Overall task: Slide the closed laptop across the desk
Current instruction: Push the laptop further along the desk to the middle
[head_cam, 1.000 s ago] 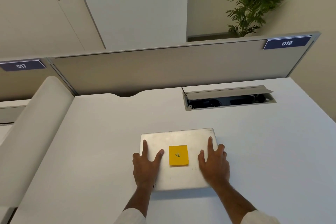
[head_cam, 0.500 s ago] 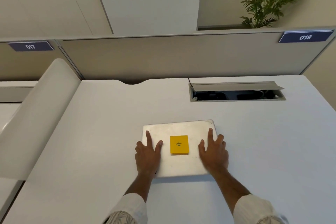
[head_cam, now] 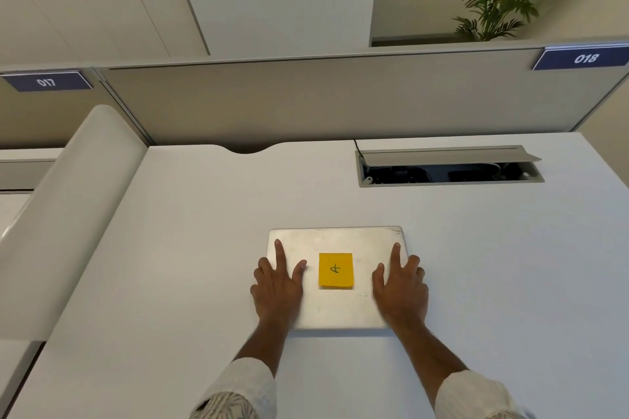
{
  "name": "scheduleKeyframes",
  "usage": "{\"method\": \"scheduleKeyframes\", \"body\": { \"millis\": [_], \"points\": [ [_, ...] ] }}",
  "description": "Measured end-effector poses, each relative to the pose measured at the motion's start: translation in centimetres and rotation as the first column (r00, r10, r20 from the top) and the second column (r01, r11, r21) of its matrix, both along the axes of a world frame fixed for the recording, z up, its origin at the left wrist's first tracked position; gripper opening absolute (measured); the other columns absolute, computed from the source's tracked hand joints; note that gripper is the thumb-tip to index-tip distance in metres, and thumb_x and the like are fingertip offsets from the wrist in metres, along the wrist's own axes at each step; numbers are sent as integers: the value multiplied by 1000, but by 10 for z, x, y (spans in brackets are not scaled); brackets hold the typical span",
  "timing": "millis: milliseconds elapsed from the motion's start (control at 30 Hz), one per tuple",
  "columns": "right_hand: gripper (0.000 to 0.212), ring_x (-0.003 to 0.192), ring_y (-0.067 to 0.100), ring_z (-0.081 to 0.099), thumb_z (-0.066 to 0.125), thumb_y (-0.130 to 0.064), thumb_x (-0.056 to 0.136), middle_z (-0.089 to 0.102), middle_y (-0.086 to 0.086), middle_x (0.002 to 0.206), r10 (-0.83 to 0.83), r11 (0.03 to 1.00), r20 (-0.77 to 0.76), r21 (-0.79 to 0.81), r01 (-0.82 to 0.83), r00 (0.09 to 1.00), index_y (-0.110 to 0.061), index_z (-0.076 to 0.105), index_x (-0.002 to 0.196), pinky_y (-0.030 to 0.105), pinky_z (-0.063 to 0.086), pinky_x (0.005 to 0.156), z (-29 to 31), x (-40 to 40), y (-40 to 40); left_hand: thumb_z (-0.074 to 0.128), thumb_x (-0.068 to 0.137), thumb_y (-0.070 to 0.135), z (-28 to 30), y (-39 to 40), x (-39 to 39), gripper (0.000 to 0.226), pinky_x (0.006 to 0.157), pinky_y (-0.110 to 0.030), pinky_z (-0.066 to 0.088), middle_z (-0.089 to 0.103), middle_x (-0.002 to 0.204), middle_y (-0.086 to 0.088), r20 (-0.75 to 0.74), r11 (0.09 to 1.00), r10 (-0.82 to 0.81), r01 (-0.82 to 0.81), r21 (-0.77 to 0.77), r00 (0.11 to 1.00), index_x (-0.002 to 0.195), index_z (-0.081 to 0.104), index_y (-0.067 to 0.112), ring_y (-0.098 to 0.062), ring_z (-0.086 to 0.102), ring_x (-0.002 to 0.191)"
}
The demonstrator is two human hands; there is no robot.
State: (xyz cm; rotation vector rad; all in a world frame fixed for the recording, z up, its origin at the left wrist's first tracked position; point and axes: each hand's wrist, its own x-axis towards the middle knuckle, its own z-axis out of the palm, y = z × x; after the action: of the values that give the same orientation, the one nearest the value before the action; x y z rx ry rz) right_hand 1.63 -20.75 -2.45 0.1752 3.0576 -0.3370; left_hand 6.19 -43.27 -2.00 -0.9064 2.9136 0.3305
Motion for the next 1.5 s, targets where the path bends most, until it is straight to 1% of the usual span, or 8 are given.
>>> {"method": "scheduleKeyframes", "body": {
  "millis": [267, 633, 1000, 1067, 1167, 1267, 1367, 1500],
  "points": [
    [62, 87, 29, 54, 39, -49, 96, 49, 15, 111, -8, 1000, -7, 17, 8, 1000, -15, 37, 148, 38, 53, 60, -3, 1, -3, 18, 95, 71, -3, -4, -3, 79, 74, -36, 48, 41, 120, -6, 28, 997, -20, 22, -70, 999, 158, -5, 29, -22, 47, 104],
    [63, 91, 28, 54, 36, -51, 96, 52, 14, 113, -1, 999, 1, 49, 1, 1000, -16, 35, 148, 40, 52, 66, -3, 0, -2, 16, 96, 68, -5, -3, -3, 76, 78, -38, 44, 45, 121, -8, 32, 995, -11, 14, -94, 999, 159, 1, 28, -24, 48, 104],
    [61, 88, 30, 54, 41, -48, 95, 52, 18, 110, 8, 999, -36, 39, -7, 999, -13, 40, 145, 41, 49, 69, -8, 0, -3, 14, 95, 68, -5, -3, -4, 77, 73, -35, 43, 46, 119, -8, 65, 993, -22, 29, -110, 998, 159, 4, 28, -23, 48, 100],
    [59, 94, 33, 55, 39, -46, 96, 52, 21, 117, 16, 1000, -59, 24, -15, 998, -10, 41, 144, 43, 50, 75, -11, -1, -2, 13, 94, 69, -7, -4, -3, 78, 73, -35, 42, 46, 118, -8, 65, 993, -23, 30, -112, 998, 160, 5, 27, -22, 48, 99],
    [63, 116, 40, 52, 33, -45, 96, 45, 27, 139, 71, 997, -100, -18, -73, 992, -4, 38, 143, 50, 50, 94, -18, -5, 2, 13, 93, 72, -10, -7, -2, 81, 79, -36, 41, 45, 124, -7, 65, 987, -45, 55, -152, 997, 160, 4, 26, -23, 47, 102],
    [67, 140, 43, 35, 29, -43, 97, 31, 27, 156, 151, 987, -121, -45, -157, 981, 1, 31, 147, 52, 36, 114, -19, -9, 6, 8, 94, 71, -10, -9, 0, 83, 97, -42, 38, 33, 151, -12, 58, 988, -61, 69, -136, 996, 159, 0, 20, -29, 44, 121],
    [70, 150, 37, 22, 19, -46, 99, 18, 20, 164, 203, 972, -125, -91, -215, 971, -1, 22, 153, 49, 27, 120, -11, -12, 1, 7, 95, 66, -4, -12, 3, 87, 114, -50, 33, 26, 161, -22, -58, 995, -41, 36, -96, 997, 158, 15, 7, -40, 37, 141],
    [78, 153, 30, 13, 0, -55, 98, 12, 14, 166, 260, 948, -148, -146, -281, 954, -6, 16, 156, 49, 25, 122, 3, -12, -9, 18, 101, 55, 3, -12, 0, 79, 117, -51, 28, 30, 157, -29, -184, 993, -97, 84, -81, 978, 152, 27, -5, -43, 35, 144]
  ]
}}
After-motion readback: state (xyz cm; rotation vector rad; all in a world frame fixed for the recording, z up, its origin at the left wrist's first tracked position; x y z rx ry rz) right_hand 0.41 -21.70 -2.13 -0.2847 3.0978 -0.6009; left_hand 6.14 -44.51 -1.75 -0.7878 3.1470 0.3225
